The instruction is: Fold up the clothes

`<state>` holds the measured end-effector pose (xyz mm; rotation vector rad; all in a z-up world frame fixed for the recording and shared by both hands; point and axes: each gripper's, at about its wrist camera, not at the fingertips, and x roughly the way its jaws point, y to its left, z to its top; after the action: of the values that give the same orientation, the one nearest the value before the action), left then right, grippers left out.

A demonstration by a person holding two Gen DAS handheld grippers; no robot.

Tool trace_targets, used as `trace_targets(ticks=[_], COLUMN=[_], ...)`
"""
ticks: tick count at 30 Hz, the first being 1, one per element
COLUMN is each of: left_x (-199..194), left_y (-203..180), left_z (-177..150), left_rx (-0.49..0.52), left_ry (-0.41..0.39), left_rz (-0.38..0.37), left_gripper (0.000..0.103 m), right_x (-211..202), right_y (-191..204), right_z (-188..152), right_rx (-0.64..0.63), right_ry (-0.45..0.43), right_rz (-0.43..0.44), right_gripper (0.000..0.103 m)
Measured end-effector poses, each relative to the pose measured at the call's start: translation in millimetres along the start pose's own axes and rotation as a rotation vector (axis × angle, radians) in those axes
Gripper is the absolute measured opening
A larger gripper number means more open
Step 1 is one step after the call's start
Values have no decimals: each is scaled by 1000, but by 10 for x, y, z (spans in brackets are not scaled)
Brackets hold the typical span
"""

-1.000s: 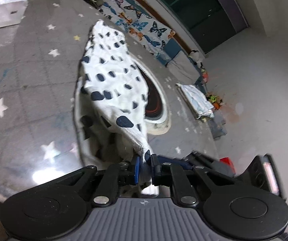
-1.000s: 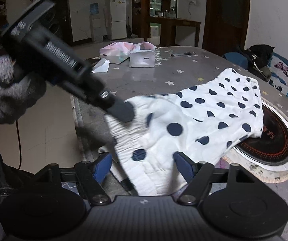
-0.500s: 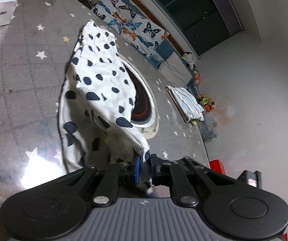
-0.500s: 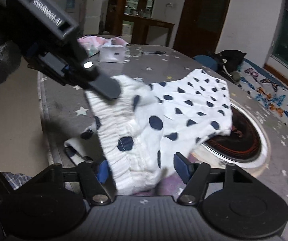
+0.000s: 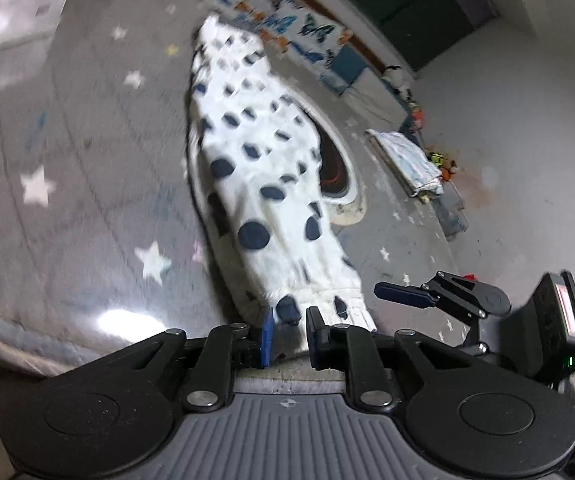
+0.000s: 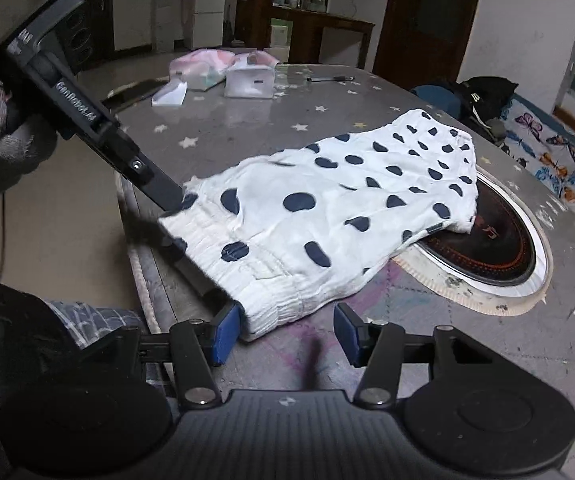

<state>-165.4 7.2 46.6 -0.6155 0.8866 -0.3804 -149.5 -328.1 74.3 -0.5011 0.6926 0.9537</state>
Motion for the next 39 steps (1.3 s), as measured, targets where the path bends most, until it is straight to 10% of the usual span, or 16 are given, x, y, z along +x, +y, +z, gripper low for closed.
trace_targets(ticks=[12,23,39], left_x=[215,667,810], left_y=[-223,100,183], left_z=[527,586,936], left_rx=[101,74,95], left_ry=[-124,-40,-67], left_rz=[-30,2,21], left_gripper=[19,19,21], right_x=[39,-159,870], right_y=[-304,-474,-1000], right_z=[309,413,788], right_rx=[126,161,213], right_ry=[-98,-138,-78], right_rz=[81,78,58], right_gripper=[53,53,53])
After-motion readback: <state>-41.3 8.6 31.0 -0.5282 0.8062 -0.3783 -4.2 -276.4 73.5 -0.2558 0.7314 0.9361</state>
